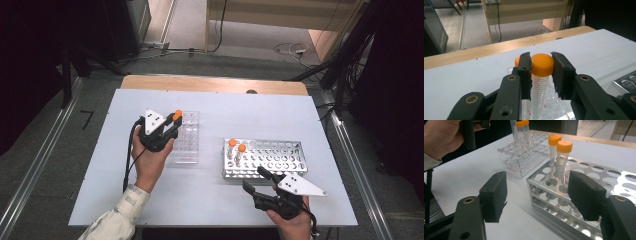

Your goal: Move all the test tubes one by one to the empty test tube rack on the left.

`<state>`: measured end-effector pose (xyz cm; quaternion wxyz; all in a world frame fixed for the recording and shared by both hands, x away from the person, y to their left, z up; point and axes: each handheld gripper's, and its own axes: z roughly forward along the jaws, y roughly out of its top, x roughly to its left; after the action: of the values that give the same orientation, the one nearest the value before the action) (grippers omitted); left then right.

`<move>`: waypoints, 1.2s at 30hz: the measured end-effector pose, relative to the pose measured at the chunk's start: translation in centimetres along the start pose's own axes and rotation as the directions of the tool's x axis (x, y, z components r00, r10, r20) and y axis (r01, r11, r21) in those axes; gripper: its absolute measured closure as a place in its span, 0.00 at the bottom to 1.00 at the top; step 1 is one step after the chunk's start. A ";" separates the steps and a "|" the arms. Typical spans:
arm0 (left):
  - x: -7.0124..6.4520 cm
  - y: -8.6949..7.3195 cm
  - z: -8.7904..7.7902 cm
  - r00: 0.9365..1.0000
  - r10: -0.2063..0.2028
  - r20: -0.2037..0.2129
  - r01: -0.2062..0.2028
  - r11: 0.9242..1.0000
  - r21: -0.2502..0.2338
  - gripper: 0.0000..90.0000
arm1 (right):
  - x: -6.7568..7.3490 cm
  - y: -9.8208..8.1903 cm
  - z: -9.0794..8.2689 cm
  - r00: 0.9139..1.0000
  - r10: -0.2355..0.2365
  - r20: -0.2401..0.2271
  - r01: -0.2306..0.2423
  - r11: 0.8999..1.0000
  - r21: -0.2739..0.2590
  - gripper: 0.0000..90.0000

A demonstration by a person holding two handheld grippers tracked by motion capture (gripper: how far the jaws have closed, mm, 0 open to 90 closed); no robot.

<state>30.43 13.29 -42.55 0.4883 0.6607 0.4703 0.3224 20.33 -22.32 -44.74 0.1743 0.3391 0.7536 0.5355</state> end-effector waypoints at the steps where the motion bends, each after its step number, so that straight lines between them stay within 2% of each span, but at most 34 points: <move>1: 0.0 -0.1 0.1 1.000 0.001 -0.003 -0.001 1.000 0.005 0.78 | 0.0 0.0 0.0 1.000 -0.001 0.001 0.001 1.000 0.000 0.34; 6: 0.0 -0.5 0.3 1.000 -0.001 -0.011 0.001 1.000 0.018 0.76 | 0.0 0.0 0.0 1.000 0.000 0.000 0.000 1.000 0.000 0.34; 13: 0.0 -0.4 -0.1 1.000 -0.007 -0.011 0.007 1.000 0.003 0.65 | 0.0 0.0 0.0 1.000 0.002 0.002 -0.002 1.000 0.003 0.34; 17: 0.0 -0.4 -0.7 0.999 -0.040 0.025 0.039 0.999 0.004 0.57 | -0.1 0.0 0.0 1.000 0.002 0.004 -0.002 1.000 0.000 0.34; 22: -0.3 -0.6 -1.8 0.988 -0.108 0.109 0.106 0.994 0.028 0.37 | -0.1 0.0 0.1 1.000 0.000 0.009 0.000 1.000 0.001 0.34; 25: -0.8 -0.9 -2.5 0.984 -0.115 0.137 0.110 0.993 0.040 0.25 | -0.2 0.0 0.2 1.000 0.002 0.014 -0.002 1.000 0.002 0.34; 32: -1.9 -1.9 -4.3 0.978 -0.108 0.177 0.104 0.994 0.035 0.20 | -0.4 -0.1 0.7 1.000 -0.002 0.031 0.002 1.000 0.012 0.33; 35: -2.3 -2.5 -4.8 0.972 -0.113 0.207 0.107 0.993 0.043 0.20 | -0.7 -0.1 1.1 0.999 0.008 0.040 -0.009 1.000 0.029 0.29; 36: -2.5 -2.7 -5.0 0.972 -0.111 0.208 0.103 0.994 0.047 0.20 | -0.7 -0.1 1.2 0.999 0.009 0.045 -0.010 1.000 0.029 0.28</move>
<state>24.33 12.90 -43.49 0.5400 0.6733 0.4566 0.2156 21.56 -22.03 -45.34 0.1836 0.3569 0.7556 0.5177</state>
